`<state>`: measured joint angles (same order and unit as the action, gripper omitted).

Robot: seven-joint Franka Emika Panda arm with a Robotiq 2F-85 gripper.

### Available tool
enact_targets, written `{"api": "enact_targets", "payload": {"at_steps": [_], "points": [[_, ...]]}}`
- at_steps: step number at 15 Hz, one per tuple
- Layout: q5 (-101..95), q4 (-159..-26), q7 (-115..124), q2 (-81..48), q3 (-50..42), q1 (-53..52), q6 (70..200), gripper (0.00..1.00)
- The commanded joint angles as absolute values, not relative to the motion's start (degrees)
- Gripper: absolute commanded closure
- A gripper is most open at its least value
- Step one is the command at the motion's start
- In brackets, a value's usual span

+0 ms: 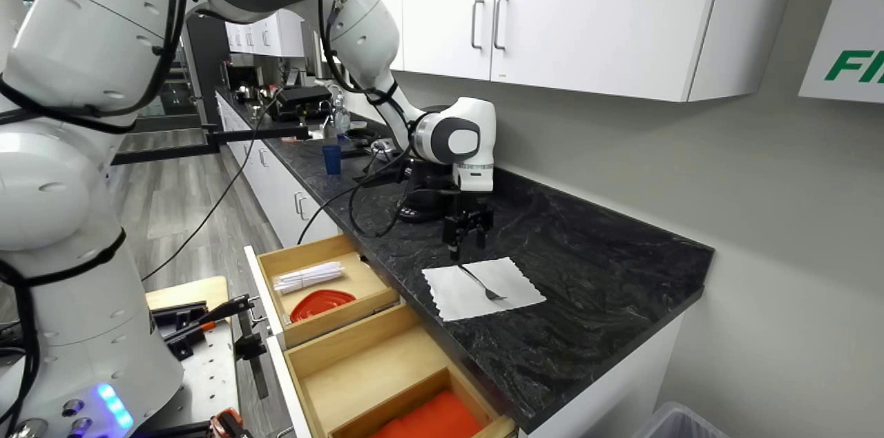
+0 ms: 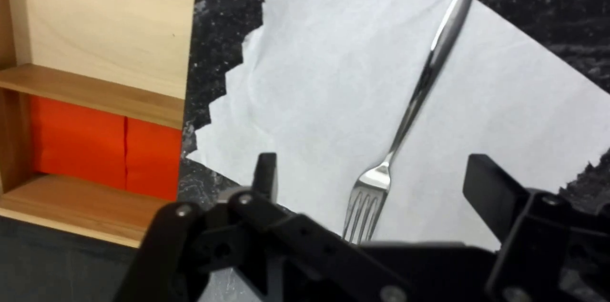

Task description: Put the silver fork inside the open drawer on the right

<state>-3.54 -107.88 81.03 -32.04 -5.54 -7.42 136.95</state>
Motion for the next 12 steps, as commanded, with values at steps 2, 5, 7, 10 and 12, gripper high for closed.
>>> {"api": "enact_targets", "payload": {"at_steps": [2,5,7,10,12], "points": [[-1.6,-103.4,90.6,-35.4,-7.9,-8.4,137.8,0.00],[-0.5,-101.9,95.0,-37.1,-8.5,-7.8,137.1,0.00],[0.9,-101.5,96.4,-37.8,-8.2,-7.1,136.5,0.00],[3.8,-101.2,97.1,-38.9,-7.6,-6.2,136.8,0.00],[5.2,-100.8,97.2,-39.8,-7.6,-6.0,137.1,0.00]]}}
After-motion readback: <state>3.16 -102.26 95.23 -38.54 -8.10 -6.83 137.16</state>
